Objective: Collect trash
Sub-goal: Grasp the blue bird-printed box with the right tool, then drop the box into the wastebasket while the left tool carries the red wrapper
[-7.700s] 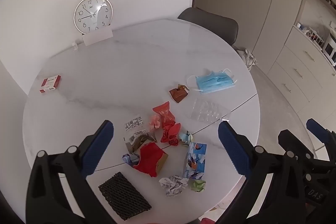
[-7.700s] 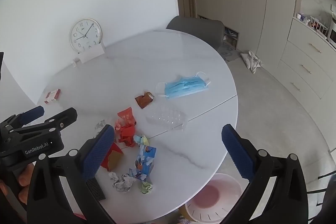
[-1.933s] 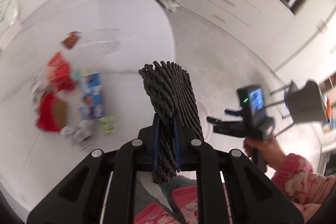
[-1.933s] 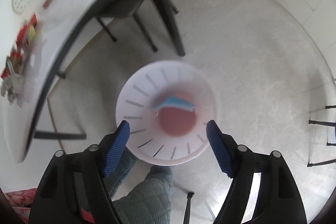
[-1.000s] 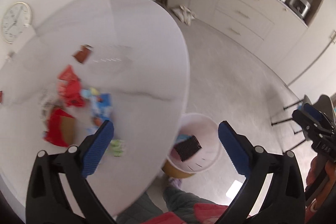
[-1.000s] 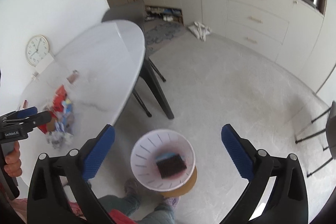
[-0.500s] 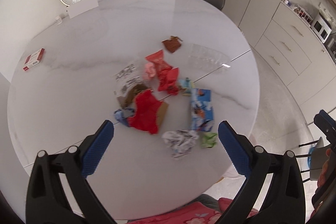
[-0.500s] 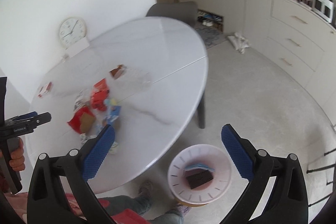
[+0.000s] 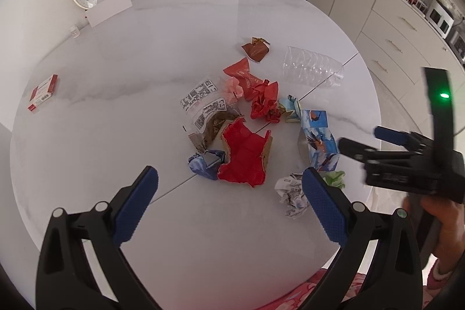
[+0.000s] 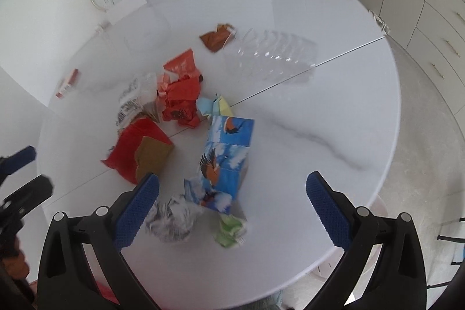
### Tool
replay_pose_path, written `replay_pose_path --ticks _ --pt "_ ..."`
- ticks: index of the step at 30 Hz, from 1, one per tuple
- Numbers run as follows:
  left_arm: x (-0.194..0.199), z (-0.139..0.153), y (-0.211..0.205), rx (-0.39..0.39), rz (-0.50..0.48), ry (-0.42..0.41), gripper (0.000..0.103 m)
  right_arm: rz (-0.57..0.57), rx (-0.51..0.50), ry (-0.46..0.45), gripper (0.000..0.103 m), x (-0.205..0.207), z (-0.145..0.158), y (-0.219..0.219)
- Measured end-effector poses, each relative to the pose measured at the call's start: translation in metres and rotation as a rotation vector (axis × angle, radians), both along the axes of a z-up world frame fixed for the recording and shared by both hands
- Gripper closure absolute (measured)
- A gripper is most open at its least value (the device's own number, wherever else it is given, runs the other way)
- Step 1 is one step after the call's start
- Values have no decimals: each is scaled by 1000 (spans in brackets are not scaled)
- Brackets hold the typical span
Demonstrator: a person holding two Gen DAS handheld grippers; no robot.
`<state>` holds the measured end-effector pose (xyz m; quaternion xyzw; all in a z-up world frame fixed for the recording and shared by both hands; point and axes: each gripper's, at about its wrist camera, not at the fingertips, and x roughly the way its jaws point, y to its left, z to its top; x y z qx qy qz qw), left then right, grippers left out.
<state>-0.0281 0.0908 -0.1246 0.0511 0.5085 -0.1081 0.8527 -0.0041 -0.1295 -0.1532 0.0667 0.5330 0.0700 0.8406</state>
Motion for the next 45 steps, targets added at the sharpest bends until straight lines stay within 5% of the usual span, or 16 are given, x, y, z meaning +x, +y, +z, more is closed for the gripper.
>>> replay_pose_path --ticks 6,11,17,23,27,34,38,45 --pt "22 -14 -6 3 -91 10 13 -28 -97 89 11 27 -38 23" --pt "42 -33 -16 -7 -147 50 21 -26 -57 148 56 33 -55 23" --pt "58 -60 -44 44 -210 100 36 -66 37 92 56 23 -38 1" --pt "70 -93 -66 83 -191 215 74 -144 122 -15 56 2 4 -43" --pt "78 -102 -60 26 -128 278 98 -210 136 -62 56 -15 28 -77" --pt "72 -72 -54 10 -85 220 99 -314 104 -92 56 -63 38 -136" --pt "63 -33 -55 -34 -77 149 98 -371 43 -34 56 -91 9 -172" --pt "26 24 -102 -70 -180 69 98 -451 95 237 56 -124 -124 -221"
